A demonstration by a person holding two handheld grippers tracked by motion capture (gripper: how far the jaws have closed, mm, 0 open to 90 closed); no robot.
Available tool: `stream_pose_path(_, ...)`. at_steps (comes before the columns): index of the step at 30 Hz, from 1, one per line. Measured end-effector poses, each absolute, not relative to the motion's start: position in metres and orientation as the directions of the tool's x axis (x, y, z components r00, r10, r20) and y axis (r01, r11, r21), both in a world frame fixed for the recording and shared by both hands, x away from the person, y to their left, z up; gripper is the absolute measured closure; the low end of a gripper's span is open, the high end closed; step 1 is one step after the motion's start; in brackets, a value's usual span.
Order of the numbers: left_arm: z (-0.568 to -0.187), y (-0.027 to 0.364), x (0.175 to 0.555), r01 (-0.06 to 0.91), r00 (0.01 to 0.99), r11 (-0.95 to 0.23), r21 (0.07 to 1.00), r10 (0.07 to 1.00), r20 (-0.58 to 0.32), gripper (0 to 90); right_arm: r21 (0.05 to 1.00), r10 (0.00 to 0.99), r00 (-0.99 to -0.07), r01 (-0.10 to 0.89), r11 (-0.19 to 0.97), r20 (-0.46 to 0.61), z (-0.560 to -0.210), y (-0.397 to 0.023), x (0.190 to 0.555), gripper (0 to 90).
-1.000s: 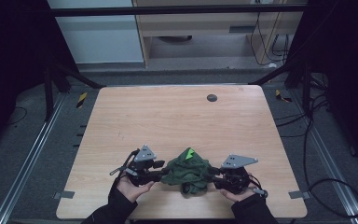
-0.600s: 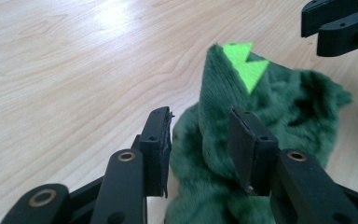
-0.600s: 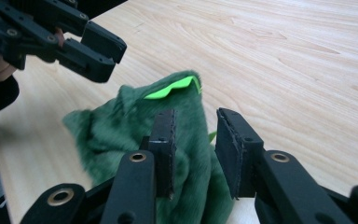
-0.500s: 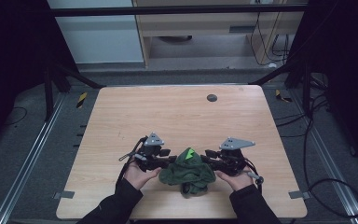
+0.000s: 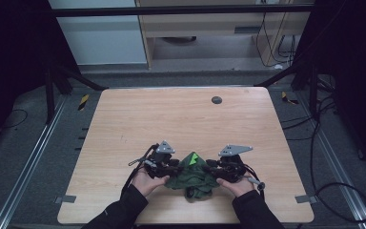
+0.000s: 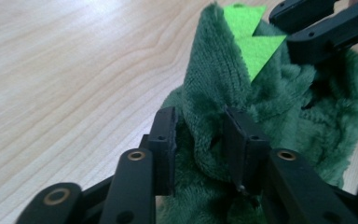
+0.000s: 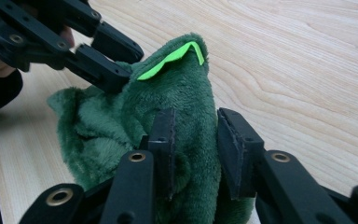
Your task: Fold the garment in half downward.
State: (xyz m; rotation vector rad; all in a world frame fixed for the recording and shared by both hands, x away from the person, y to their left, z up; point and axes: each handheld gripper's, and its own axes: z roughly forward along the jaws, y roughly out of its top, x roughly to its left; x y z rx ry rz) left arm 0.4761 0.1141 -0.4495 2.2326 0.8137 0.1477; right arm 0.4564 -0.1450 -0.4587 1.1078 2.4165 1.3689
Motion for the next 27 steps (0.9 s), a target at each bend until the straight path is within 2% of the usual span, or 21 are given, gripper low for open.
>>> stream_pose_path(4, -0.449, 0.113, 0.475, 0.505, 0.799, -0.523, 0.686, 0.585, -0.142, 75.3, 0.787, 0.657, -0.721, 0.529, 0.318, 0.220, -0.460, -0.145, 0.456, 74.2)
stream_pose_path(9, -0.449, 0.113, 0.474, 0.511, 0.799, -0.525, 0.681, 0.583, -0.150, 85.0, 0.772, 0.648, -0.728, 0.538, 0.338, 0.224, -0.461, -0.142, 0.456, 86.0)
stream_pose_path(11, -0.448, 0.113, 0.473, 0.512, 0.800, -0.525, 0.680, 0.580, -0.154, 86.4, 0.769, 0.641, -0.732, 0.541, 0.341, 0.231, -0.460, -0.142, 0.456, 88.0)
stream_pose_path(21, -0.428, 0.120, 0.456, 0.469, 0.821, -0.504, 0.725, 0.552, -0.148, 87.3, 0.813, 0.620, -0.757, 0.485, 0.322, 0.206, -0.444, -0.145, 0.443, 88.2)
stream_pose_path(27, -0.425, 0.126, 0.425, 0.434, 0.846, -0.516, 0.738, 0.515, -0.137, 87.3, 0.818, 0.569, -0.800, 0.451, 0.357, 0.192, -0.442, -0.144, 0.422, 87.0)
